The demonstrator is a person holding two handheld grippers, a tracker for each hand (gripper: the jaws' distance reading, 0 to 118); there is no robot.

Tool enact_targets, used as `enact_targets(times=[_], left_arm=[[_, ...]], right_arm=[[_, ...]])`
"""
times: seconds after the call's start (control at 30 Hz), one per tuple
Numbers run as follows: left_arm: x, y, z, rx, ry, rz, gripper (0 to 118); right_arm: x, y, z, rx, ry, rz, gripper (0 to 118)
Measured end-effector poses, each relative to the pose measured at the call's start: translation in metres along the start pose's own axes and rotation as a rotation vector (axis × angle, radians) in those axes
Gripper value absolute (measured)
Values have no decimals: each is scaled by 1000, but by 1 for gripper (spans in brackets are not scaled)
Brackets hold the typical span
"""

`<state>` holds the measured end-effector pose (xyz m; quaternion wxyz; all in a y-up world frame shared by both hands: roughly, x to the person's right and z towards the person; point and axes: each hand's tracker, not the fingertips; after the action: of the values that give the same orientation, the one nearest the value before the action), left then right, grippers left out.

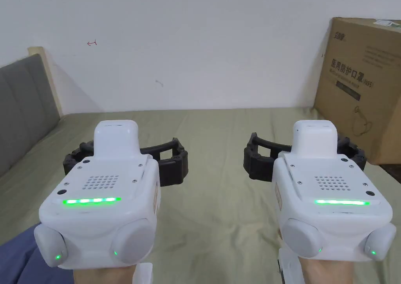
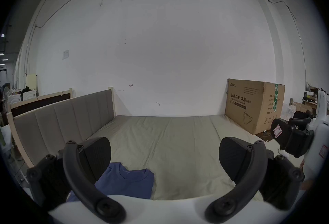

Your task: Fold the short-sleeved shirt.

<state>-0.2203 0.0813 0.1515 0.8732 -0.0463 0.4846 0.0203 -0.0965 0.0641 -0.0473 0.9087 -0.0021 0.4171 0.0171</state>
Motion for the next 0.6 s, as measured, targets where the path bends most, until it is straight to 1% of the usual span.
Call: enact_targets(times=[0.17, 0.6], left_arm=[[3, -1, 0, -1, 1, -20, 118], [3, -2, -1, -6, -7, -19, 118]], right_arm=[[-1, -3, 0, 2, 0, 29, 118], [3, -4, -2, -27, 13, -8, 118]])
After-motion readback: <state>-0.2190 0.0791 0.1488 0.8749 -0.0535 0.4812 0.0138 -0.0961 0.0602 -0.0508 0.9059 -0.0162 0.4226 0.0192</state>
